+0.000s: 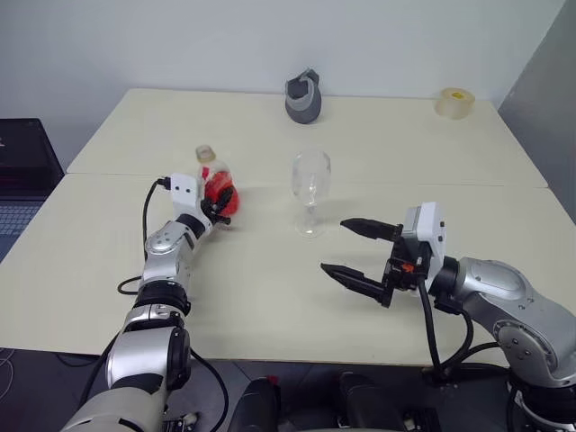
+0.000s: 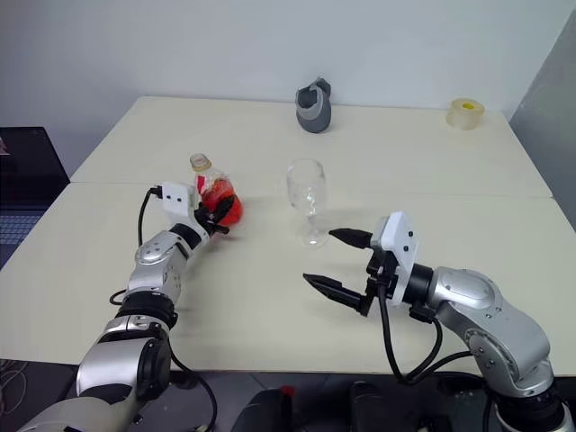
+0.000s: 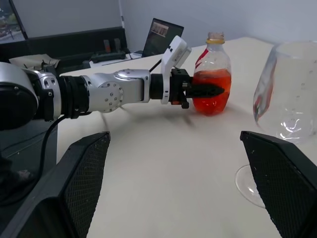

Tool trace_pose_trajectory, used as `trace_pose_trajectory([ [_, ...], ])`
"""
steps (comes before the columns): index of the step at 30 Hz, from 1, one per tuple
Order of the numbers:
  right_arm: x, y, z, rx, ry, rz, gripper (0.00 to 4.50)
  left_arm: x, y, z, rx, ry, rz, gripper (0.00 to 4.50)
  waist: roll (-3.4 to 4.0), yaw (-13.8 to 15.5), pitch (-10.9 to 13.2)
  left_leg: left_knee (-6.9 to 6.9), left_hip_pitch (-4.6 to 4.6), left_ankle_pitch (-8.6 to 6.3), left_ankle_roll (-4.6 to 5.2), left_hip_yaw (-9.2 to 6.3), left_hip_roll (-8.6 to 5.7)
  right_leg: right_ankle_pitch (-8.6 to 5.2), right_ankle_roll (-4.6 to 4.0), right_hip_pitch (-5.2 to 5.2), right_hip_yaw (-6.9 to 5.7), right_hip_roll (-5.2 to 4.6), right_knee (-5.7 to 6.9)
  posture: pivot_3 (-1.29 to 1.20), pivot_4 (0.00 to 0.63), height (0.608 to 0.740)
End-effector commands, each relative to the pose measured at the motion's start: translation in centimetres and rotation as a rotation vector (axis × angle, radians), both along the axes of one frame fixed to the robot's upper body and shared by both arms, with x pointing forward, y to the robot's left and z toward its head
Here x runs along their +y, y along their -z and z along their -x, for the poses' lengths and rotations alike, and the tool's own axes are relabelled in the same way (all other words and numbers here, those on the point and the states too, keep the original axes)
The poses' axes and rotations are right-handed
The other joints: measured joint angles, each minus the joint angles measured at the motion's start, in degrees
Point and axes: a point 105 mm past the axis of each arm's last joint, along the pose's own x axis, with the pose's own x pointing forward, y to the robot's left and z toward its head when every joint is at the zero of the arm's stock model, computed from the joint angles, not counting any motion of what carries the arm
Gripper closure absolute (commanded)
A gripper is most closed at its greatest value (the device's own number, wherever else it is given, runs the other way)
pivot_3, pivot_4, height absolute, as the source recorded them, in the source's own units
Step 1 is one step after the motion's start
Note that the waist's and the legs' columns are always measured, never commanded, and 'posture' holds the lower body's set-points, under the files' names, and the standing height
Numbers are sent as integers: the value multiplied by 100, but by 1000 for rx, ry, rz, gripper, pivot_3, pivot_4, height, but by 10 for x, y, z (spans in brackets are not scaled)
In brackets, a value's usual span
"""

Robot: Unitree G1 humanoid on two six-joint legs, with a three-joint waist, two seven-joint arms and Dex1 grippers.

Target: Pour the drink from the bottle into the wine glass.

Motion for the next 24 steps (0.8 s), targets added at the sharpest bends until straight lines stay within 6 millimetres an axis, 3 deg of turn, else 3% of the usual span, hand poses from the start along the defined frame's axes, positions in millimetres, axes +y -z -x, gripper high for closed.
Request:
trace_pose_trajectory([
  [1,-1,-18,-1,-77,21,-40,0,-14,-39,1,-157,66,-70,3544,-2,-2,1,0,-1,0,0,0,0,0,0,0,1,0,0,0,150,740],
  [5,0,-35,-12,-149,83,-92,0,-54,-79,3,-289,198,-245,3597,-6,4,4,1,-2,1,-1,-3,0,0,0,-2,-1,0,1,0,150,740],
  [11,10,-35,-23,-186,130,-117,0,-83,-113,-1,-411,271,-391,3600,-7,-3,4,0,-3,1,-1,1,-2,0,0,-2,2,0,0,0,150,740],
  [18,18,-31,-42,-219,234,-127,0,-89,-125,-4,-523,283,-628,3601,-7,-42,4,-5,3,1,0,7,2,0,-1,-8,7,5,6,0,150,740],
  [24,15,-27,-37,-242,237,-150,0,-83,-129,-5,-591,263,-770,3620,-7,-16,5,-3,-7,1,0,4,-2,0,-1,-12,4,4,3,0,150,740],
])
